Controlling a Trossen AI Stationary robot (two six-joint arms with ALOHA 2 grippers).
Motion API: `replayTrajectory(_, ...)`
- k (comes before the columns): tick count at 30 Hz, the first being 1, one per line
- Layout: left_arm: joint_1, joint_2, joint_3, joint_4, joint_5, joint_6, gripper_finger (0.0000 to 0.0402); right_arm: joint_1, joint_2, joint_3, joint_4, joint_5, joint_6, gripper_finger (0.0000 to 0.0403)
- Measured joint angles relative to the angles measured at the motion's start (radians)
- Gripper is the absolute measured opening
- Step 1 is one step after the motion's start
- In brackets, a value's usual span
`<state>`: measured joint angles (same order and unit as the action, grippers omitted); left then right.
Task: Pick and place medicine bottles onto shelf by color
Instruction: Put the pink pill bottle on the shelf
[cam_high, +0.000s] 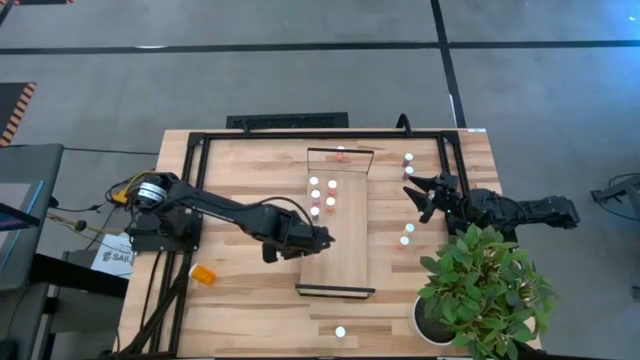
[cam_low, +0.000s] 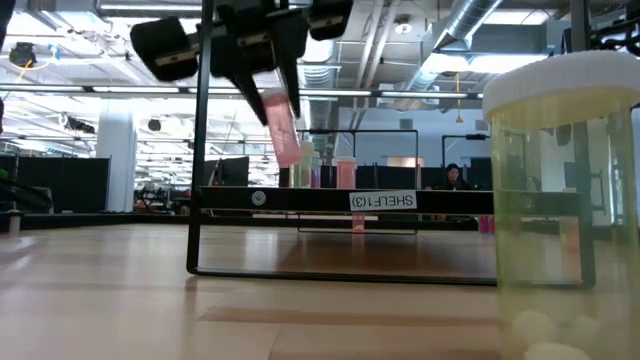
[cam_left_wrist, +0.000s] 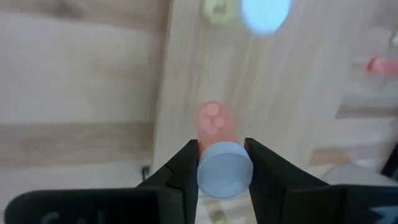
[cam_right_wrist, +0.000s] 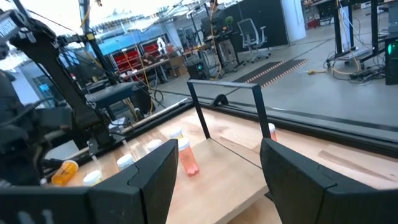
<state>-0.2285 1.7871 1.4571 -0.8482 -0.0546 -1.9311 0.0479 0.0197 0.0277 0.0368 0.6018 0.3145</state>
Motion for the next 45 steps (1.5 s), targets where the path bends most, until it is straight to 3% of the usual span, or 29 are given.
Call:
replayTrajectory(7,0.011,0.067,0.124,-0.118,-0.015,0.058,0.0085,0.000,0.000,0.000,0.000,0.000,0.000,0.0251)
replayTrajectory(15,0.065,0.271,0.390,-0.388,0.129,0.214,0.0085,0.000,0.000,0.000,-0.001,0.000,0.000,0.0251)
replayTrajectory(20,0.075,0.350,0.497,-0.457,0.140,0.275,0.0085,0.000,0.000,0.000,-0.001,0.000,0.000,0.0251)
replayTrajectory(30,0.078,0.360,0.505,-0.464,0.068,0.267,0.0099,0.000,0.000,0.000,0.000,0.000,0.000,0.0251)
replayTrajectory(45,0.100,0.391,0.503,-0.462,0.119,0.259,0.0102,0.000,0.000,0.000,-0.002,0.000,0.000,0.0251)
